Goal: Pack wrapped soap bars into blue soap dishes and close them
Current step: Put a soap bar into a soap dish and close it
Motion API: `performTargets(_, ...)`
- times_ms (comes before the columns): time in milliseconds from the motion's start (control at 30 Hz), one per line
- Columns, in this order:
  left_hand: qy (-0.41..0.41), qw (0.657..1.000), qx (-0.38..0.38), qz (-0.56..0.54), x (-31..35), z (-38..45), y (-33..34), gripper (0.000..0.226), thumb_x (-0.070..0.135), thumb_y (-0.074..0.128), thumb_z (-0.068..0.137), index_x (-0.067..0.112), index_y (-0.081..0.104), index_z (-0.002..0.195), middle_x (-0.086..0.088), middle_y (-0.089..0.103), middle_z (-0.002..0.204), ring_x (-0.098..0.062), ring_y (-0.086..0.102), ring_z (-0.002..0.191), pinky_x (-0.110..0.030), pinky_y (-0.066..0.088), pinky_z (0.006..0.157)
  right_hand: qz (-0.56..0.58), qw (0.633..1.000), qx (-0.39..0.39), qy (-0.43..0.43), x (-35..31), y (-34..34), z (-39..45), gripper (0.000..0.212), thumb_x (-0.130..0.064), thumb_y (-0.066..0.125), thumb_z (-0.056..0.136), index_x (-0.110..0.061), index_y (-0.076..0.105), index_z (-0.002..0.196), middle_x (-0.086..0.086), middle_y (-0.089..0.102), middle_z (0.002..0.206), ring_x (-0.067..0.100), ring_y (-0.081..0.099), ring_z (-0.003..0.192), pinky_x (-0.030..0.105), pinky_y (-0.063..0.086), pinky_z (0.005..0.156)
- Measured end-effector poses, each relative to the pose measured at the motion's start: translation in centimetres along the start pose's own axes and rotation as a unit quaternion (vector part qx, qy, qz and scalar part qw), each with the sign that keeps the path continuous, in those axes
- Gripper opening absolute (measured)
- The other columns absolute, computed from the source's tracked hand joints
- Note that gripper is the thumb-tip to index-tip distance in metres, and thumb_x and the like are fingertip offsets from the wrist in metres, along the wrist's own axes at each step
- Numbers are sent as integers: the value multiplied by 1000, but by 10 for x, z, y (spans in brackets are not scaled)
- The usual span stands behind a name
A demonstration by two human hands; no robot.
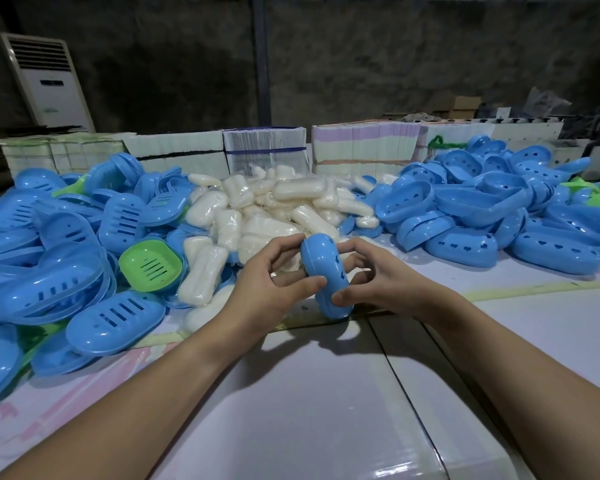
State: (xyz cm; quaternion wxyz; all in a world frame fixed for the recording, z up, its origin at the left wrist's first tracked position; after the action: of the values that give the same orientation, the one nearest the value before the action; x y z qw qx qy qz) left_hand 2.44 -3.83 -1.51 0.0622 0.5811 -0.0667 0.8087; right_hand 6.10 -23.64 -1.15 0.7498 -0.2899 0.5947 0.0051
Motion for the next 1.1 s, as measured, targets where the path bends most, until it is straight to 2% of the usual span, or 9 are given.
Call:
performTargets(67, -3, 1000, 1, -4, 1, 0, 1, 61, -1, 79, 80, 22, 57, 131, 6, 63, 132, -14, 73, 102, -26, 60, 83, 6, 1000, -8, -1, 0, 0, 0, 62, -36, 85, 57, -43, 57, 112, 3, 66, 101, 23, 68, 79, 52, 54, 90)
performTargets(233, -7, 1000, -3, -3, 2, 1, -2, 58, 1, 81, 79, 27, 59, 125, -6, 68, 126, -22, 75, 97, -39, 60, 87, 9, 1000, -16, -4, -1, 0, -1, 64, -32, 86, 57, -38, 57, 114, 3, 66, 101, 24, 70, 81, 53, 53, 91)
performTargets(367, -5, 1000, -13, -26, -1, 1, -3, 59, 0, 83, 75, 28, 61, 122, -2, 70, 125, -24, 76, 94, -29, 59, 74, 17, 1000, -14, -12, -3, -2, -3, 64, -28, 86, 56, -34, 58, 114, 6, 67, 101, 23, 69, 79, 53, 54, 87)
performTargets(467, -3, 999, -12, -31, -2, 1, -2, 59, -4, 81, 76, 28, 61, 122, 0, 70, 125, -24, 75, 97, -29, 60, 75, 17, 1000, -11, -17, -4, -3, -3, 64, -27, 85, 56, -33, 58, 114, 5, 68, 99, 26, 69, 80, 54, 54, 86)
performTargets(667, -1, 999, -2, -37, -3, 1, -2, 58, -6, 79, 77, 27, 62, 121, 4, 73, 118, -24, 75, 98, -28, 60, 74, 22, 999, -22, -19, -2, 0, -3, 66, -29, 88, 55, -32, 56, 114, 8, 67, 100, 19, 68, 76, 39, 56, 74)
performTargets(767, -6, 999, -12, -50, -2, 0, -3, 59, -6, 80, 76, 26, 62, 122, 2, 72, 123, -27, 75, 99, -32, 60, 74, 32, 999, -23, -23, -1, -1, -3, 66, -26, 88, 55, -31, 57, 113, 5, 68, 97, 18, 70, 76, 33, 55, 71)
performTargets(900, 2, 999, -9, -44, -2, 1, -1, 62, 5, 84, 68, 29, 62, 120, 3, 70, 125, -25, 75, 100, -35, 62, 78, 33, 999, -11, -35, -1, -1, -2, 69, -23, 88, 55, -29, 58, 117, 1, 69, 95, 20, 72, 78, 31, 56, 69)
performTargets(1033, 17, 999, 10, -48, -4, 1, 3, 60, 8, 83, 71, 35, 61, 120, 0, 65, 131, -20, 73, 105, -32, 61, 81, 18, 999, -5, -46, -3, 0, -1, 75, -19, 82, 63, -39, 52, 129, 1, 68, 103, 18, 72, 80, 30, 57, 72)
performTargets(1100, 17, 999, 18, -44, -5, 1, 3, 59, 12, 84, 69, 38, 61, 118, -1, 64, 132, -20, 72, 107, -37, 60, 87, 15, 999, -14, -48, -5, 1, -2, 75, -24, 81, 65, -48, 47, 128, -2, 67, 104, 17, 71, 82, 30, 58, 76)
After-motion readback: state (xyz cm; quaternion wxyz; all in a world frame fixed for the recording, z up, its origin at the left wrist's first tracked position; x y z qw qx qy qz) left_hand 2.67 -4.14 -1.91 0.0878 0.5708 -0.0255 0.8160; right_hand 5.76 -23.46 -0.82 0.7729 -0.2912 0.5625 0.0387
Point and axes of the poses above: each hand's wrist, its own z-axis towards the middle knuckle, its own y-axis out of the palm, x = y × z, the point moved 2 cm from there along z, towards the middle knuckle
